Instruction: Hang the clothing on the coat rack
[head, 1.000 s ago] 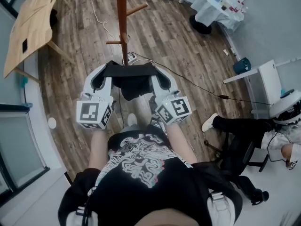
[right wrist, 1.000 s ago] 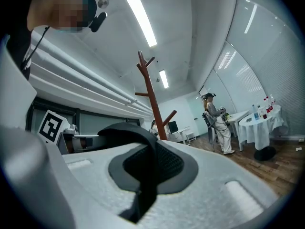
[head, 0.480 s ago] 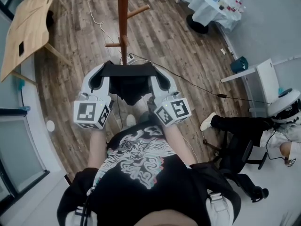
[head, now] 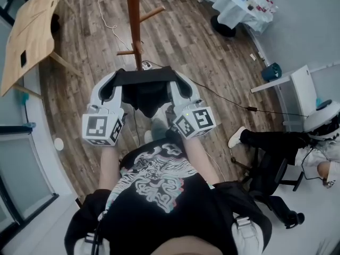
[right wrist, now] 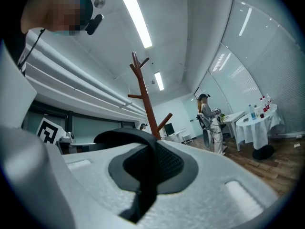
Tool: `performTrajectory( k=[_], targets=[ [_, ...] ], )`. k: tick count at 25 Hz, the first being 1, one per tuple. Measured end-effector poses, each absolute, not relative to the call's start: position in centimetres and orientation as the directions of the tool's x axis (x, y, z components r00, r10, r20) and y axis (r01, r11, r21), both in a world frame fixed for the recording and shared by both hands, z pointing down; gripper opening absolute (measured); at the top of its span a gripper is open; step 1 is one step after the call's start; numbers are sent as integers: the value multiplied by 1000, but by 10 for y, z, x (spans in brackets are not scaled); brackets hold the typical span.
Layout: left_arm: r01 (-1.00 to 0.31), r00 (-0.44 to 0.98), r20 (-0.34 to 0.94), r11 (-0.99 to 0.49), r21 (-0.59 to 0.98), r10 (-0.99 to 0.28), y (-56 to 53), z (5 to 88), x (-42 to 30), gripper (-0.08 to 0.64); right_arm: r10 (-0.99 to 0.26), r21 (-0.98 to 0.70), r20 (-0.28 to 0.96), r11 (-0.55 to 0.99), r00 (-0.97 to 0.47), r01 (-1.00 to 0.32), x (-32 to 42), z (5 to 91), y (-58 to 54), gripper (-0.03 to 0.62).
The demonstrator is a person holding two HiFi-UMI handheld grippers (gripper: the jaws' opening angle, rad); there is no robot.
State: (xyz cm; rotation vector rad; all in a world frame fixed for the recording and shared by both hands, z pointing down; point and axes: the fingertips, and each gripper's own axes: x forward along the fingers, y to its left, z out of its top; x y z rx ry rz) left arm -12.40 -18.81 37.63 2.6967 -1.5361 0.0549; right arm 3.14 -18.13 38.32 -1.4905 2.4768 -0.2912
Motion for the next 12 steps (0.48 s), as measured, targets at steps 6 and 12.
performTrajectory(
  k=[6, 12],
  targets=[
    [-865, 501, 52, -502, 6, -864, -199, 372, -129, 3, -879, -279, -107, 475, -464, -835, 28, 378, -196, 14],
    [-866, 500, 50, -500, 5, -865, -217, 373, -130, 3, -876, -274, -110, 480, -469, -833, 27, 378, -215, 14]
  ],
)
